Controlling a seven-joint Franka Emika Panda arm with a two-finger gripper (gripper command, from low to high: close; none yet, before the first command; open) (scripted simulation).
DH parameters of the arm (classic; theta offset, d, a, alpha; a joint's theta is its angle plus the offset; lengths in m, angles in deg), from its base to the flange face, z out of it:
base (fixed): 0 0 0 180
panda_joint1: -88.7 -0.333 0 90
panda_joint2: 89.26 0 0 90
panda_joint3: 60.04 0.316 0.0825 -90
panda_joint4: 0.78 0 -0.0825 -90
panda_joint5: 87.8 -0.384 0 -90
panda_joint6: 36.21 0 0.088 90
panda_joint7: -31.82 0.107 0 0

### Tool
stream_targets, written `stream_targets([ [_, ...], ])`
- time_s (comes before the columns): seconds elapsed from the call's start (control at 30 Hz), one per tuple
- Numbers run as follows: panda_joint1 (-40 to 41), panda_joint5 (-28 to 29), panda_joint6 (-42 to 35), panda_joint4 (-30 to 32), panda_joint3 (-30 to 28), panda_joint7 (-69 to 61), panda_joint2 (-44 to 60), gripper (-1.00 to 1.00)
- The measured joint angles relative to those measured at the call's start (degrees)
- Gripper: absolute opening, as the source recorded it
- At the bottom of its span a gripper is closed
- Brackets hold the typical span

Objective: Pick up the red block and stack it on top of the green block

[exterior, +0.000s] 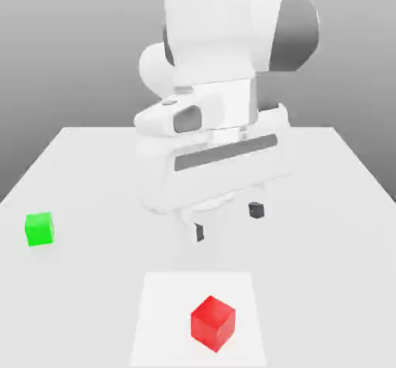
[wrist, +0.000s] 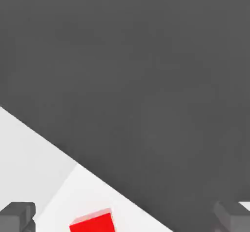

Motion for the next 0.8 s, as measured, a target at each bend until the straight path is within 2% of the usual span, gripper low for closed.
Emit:
stream_targets([
  [0.17,-0.1,2.6,5.0,3.0,0.1,-7.1,9.8,0.00],
  [0.33,2.2,-0.7,13.0,2.0,3.1,-11.0,20.0,0.00],
  [0.37,2.7,-1.4,14.3,1.8,3.8,-11.6,21.6,-1.00],
  [0.6,2.8,-1.3,14.3,1.8,3.9,-11.5,21.7,-1.00],
  [0.8,2.3,4.1,5.7,3.7,0.5,-7.5,11.1,-1.00],
])
